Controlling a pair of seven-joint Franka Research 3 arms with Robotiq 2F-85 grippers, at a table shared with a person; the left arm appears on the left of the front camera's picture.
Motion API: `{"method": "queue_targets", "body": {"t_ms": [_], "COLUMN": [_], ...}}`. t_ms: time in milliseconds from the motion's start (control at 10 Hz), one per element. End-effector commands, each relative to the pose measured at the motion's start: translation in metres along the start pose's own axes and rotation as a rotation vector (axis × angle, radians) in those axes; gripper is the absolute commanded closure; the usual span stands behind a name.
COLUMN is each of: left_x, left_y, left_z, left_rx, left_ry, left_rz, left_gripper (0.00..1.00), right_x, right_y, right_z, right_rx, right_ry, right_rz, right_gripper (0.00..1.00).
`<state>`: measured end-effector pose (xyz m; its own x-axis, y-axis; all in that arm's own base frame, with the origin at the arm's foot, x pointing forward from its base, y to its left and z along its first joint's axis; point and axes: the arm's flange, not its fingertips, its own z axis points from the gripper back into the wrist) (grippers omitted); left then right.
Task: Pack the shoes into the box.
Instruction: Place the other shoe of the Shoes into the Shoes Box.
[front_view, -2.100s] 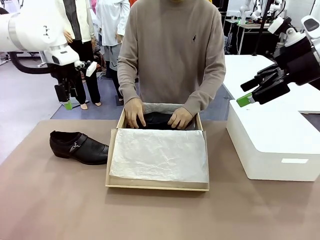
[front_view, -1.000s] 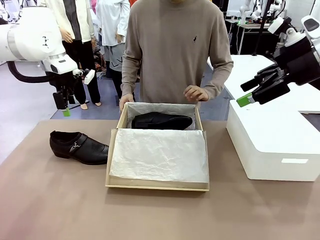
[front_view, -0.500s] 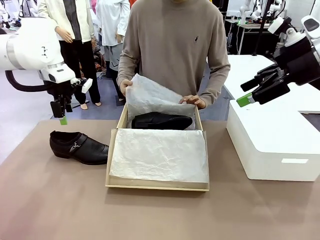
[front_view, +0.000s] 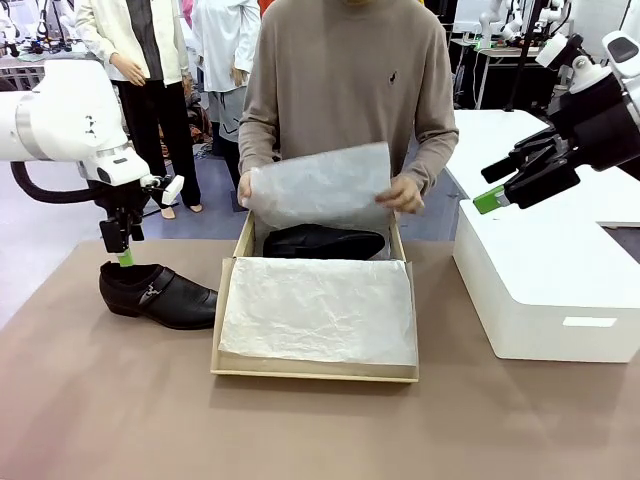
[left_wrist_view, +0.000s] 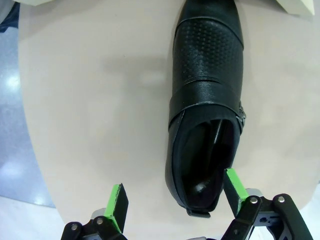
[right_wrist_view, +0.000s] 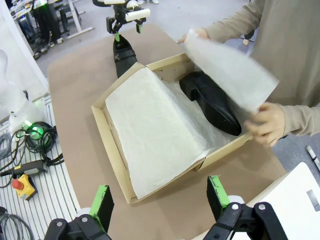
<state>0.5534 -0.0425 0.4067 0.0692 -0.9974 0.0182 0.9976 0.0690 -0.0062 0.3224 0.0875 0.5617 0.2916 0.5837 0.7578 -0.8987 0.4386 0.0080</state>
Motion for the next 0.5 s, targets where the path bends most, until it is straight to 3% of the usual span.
{"method": "queue_targets", "body": {"t_ms": [0, 400], "left_x": [-0.0087, -0.0104], "left_y": [0.0011, 0.0082], "left_z": [-0.0084, -0.0174], "left_rx": [0.010, 0.027], "left_ry": [-0.023, -0.036], "left_rz": [-0.036, -0.039], "left_gripper": [0.00, 0.00], "right_x": [0.0016, 0.0016], "right_y": [-0.0038, -0.0038], "right_z": [-0.0009, -0.0009], "right_rx": [0.014, 0.014], "right_ry": [-0.026, -0.026], "right_rz": [0.020, 0.020], "right_gripper": [0.00, 0.00]}}
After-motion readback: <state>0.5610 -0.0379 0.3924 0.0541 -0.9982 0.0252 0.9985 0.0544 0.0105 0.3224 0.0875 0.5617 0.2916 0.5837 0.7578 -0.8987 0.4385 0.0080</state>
